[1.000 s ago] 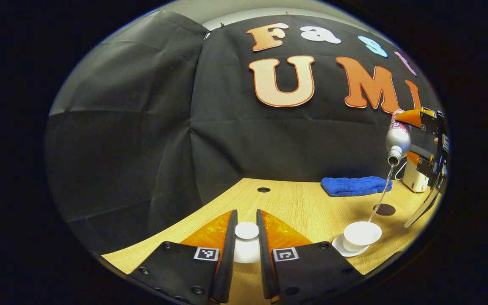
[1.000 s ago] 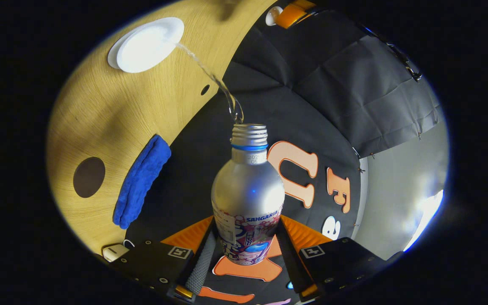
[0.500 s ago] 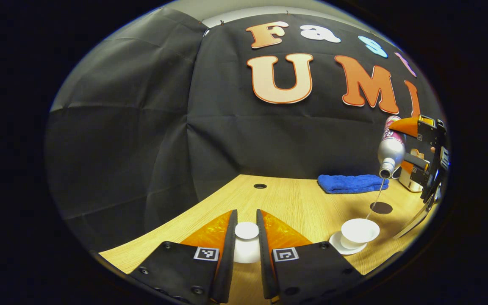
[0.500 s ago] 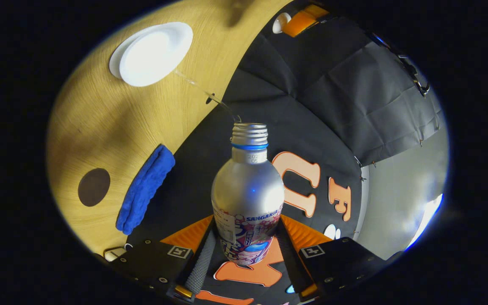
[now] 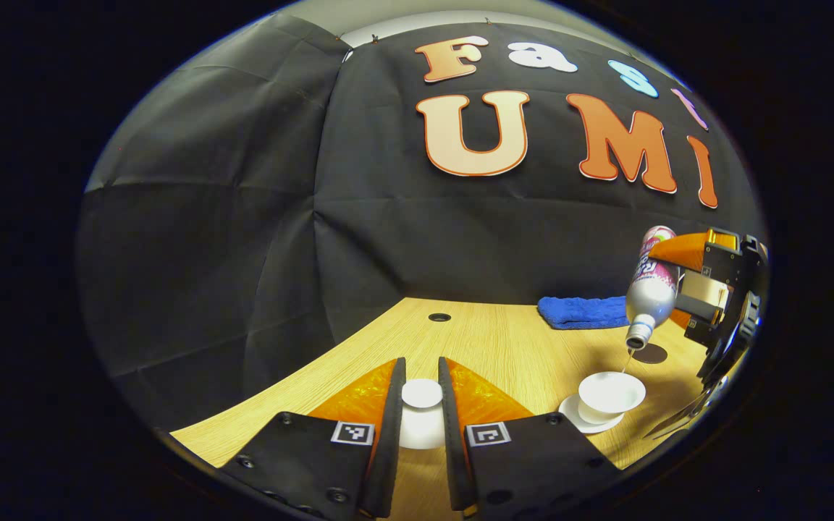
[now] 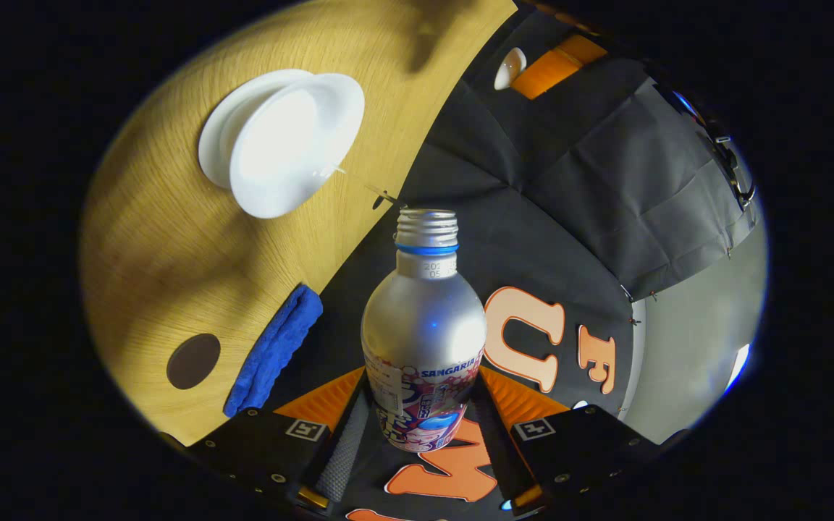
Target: Open the teacup lid with one hand, grasp the water bottle and pour water into the teacup with the other hand; after pouring, place the water bottle on the coaster and then close the teacup lid.
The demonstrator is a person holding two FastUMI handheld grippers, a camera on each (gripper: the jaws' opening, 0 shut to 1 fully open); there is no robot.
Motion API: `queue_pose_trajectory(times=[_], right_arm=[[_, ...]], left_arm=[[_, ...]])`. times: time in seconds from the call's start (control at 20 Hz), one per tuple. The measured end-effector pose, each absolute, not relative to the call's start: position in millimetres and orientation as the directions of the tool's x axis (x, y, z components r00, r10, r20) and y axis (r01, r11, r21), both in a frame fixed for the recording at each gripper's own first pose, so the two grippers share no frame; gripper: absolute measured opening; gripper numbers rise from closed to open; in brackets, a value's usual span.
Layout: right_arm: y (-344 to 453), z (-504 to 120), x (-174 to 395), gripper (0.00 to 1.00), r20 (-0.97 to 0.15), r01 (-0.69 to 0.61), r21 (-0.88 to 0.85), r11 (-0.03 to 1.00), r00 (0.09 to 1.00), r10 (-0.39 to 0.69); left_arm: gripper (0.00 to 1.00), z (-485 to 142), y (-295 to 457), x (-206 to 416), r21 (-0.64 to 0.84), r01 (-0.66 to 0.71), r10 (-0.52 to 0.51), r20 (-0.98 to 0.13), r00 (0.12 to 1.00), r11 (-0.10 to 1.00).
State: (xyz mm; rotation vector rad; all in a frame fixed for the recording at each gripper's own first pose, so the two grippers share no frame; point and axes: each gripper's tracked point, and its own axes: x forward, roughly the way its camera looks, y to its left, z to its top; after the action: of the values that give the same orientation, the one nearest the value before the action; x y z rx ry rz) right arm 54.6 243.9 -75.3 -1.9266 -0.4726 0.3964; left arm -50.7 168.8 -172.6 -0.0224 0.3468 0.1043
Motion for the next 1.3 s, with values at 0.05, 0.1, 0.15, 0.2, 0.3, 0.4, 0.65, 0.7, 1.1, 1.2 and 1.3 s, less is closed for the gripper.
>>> queue_pose_trajectory(times=[0.05, 0.1, 0.15, 0.2, 0.3, 0.4, 0.65, 0.7, 1.1, 1.2, 1.3], right_arm=[[244, -75, 55, 0.79, -0.055, 0.142, -0.927, -0.348, 0.865, 0.498], [243, -77, 52, 0.79, -0.05, 0.14, -0.932, -0.334, 0.864, 0.502], [244, -83, 50, 0.79, -0.064, 0.125, -0.936, -0.329, 0.86, 0.507], [246, -86, 48, 0.79, -0.073, 0.114, -0.938, -0.327, 0.858, 0.508], [249, -95, 49, 0.79, -0.079, 0.098, -0.943, -0.317, 0.861, 0.502], [244, -97, 43, 0.79, -0.072, 0.085, -0.953, -0.292, 0.87, 0.489], [214, -111, 40, 0.79, -0.064, -0.015, -0.992, -0.122, 0.911, 0.407], [206, -108, 40, 0.77, -0.063, -0.03, -0.995, -0.091, 0.918, 0.391], [168, -123, 50, 0.8, -0.15, -0.222, -0.944, 0.246, 0.948, 0.279], [158, -124, 46, 0.79, -0.168, -0.253, -0.904, 0.345, 0.952, 0.257], [149, -125, 47, 0.8, -0.188, -0.279, -0.853, 0.442, 0.953, 0.238]], left_arm=[[0.32, -174, 167, -51, -0.005, -0.096, 0.088, -0.344, 0.935, 0.995], [0.33, -172, 165, -50, -0.008, -0.088, 0.08, -0.343, 0.936, 0.996], [0.32, -171, 160, -48, -0.01, -0.083, 0.075, -0.342, 0.937, 0.997], [0.32, -170, 158, -48, -0.007, -0.078, 0.071, -0.338, 0.938, 0.997], [0.33, -167, 152, -47, 0.004, -0.068, 0.065, -0.332, 0.941, 0.998], [0.29, -163, 147, -46, 0.001, -0.058, 0.055, -0.319, 0.946, 0.998], [0.32, -144, 134, -39, -0.001, -0.04, 0.038, -0.275, 0.961, 0.999], [0.33, -140, 130, -38, 0.0, -0.034, 0.033, -0.267, 0.963, 0.999], [0.33, -133, 100, -28, 0.007, 0.011, -0.009, -0.258, 0.966, 1.0], [0.32, -130, 90, -27, 0.012, 0.026, -0.022, -0.255, 0.967, 1.0], [0.32, -128, 80, -25, 0.007, 0.042, -0.039, -0.255, 0.966, 0.999]])
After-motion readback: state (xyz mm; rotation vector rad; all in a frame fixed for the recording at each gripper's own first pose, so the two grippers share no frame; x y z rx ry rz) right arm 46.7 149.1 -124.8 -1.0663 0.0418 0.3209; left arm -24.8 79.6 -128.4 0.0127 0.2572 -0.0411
